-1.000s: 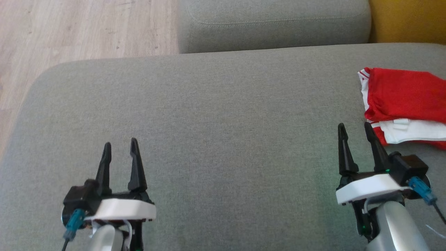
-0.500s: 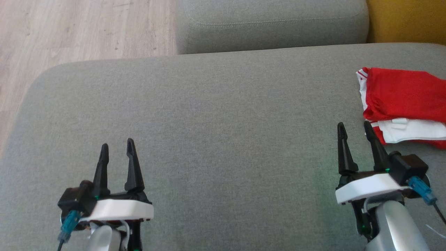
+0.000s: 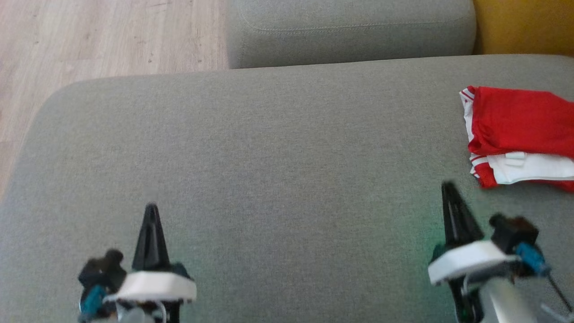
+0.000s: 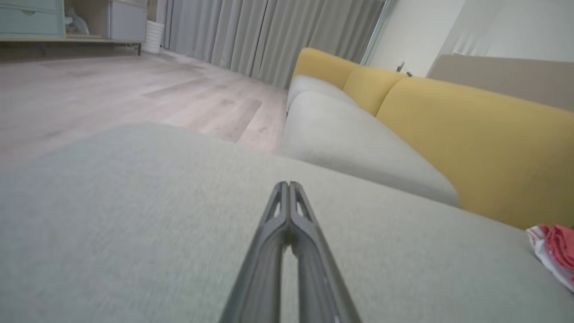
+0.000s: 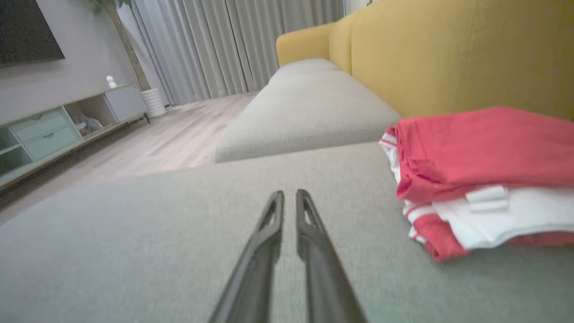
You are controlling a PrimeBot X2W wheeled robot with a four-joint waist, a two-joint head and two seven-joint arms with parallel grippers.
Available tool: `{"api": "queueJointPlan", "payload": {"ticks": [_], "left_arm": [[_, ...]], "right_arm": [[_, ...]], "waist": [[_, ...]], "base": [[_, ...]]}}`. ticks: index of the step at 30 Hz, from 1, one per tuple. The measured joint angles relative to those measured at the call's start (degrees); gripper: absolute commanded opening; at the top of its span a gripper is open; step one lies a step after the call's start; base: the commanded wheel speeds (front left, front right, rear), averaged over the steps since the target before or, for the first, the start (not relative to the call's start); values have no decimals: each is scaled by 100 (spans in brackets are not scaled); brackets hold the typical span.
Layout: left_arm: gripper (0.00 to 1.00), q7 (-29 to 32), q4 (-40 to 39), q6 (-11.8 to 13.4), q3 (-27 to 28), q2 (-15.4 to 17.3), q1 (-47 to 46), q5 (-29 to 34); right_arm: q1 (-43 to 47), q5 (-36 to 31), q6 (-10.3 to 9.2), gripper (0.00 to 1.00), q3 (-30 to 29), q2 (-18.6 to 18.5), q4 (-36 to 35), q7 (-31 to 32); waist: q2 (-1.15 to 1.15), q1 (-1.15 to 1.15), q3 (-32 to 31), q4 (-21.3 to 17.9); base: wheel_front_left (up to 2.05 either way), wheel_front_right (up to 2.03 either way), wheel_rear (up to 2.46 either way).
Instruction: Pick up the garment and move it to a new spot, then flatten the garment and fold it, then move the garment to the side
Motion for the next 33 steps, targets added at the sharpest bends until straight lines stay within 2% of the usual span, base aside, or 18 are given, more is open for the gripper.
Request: {"api": "queueJointPlan", "payload": {"ticks": [6,33], "left_arm": [[0,56,222,0,-1,0,296,-152],[0,514,108,-109,223,0,283,-1669]], "right_arm": [[325,163,0,0,-10,4,245,54],[296,2003,0,0,-212,5,-1,515]], "waist": [[0,0,-5,-1],[0,0,-45,-9]], "base": [[0,0,0],[0,0,0]]}}
